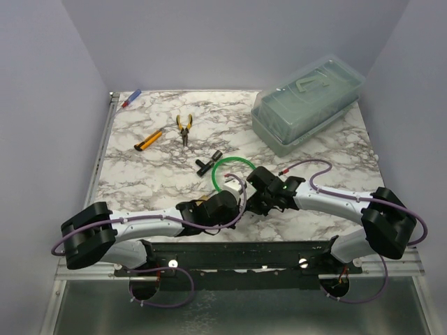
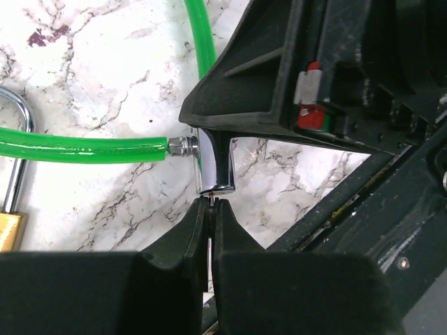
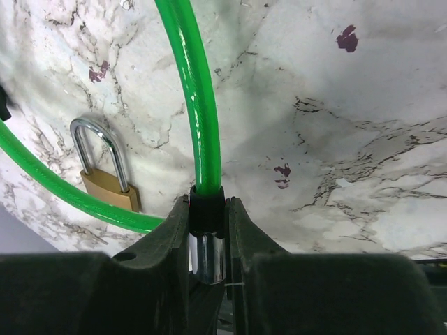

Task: Unlock with the key

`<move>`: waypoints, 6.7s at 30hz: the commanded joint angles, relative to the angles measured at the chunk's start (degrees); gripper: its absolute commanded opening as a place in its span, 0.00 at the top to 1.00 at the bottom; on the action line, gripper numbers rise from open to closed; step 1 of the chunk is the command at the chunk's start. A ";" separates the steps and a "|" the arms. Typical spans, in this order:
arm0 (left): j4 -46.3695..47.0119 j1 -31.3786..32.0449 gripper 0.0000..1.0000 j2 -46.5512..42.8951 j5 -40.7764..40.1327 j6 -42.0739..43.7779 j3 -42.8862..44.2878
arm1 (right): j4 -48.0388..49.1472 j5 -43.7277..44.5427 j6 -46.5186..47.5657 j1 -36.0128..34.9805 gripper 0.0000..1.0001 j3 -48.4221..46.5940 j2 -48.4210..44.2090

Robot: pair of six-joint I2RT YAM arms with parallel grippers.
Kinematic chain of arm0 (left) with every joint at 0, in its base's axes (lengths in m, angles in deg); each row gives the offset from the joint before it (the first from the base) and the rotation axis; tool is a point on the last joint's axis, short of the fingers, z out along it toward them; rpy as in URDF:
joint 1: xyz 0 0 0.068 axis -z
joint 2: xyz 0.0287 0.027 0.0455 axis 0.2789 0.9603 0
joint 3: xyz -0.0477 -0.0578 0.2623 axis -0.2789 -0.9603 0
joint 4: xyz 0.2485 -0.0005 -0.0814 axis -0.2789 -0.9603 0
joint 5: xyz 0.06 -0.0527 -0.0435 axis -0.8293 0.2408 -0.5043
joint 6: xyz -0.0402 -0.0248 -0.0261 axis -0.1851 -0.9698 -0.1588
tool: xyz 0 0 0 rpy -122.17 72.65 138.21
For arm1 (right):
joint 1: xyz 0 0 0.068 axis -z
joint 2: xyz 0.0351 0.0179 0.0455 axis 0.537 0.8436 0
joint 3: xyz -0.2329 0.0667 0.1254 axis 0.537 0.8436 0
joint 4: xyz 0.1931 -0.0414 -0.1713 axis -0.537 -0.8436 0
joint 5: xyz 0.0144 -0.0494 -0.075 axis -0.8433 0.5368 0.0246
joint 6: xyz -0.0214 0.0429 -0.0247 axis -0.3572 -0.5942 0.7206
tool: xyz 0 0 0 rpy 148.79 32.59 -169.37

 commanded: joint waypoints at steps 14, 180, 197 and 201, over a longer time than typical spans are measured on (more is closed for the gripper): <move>-12.24 10.48 1.00 10.67 -20.79 10.78 13.11 | -5.89 -0.19 2.04 -0.40 1.00 -6.44 0.64; 8.26 -64.13 1.00 8.17 25.42 -18.25 -3.75 | 19.98 -12.49 56.63 23.80 1.00 -8.09 13.10; 6.01 -64.31 0.34 2.56 25.53 -19.84 -5.80 | 16.73 -10.87 60.11 18.12 0.65 -3.21 -0.70; -1.66 -64.31 0.26 -5.25 23.63 -18.29 -5.37 | 14.19 -7.23 59.36 14.17 0.56 -3.88 -2.07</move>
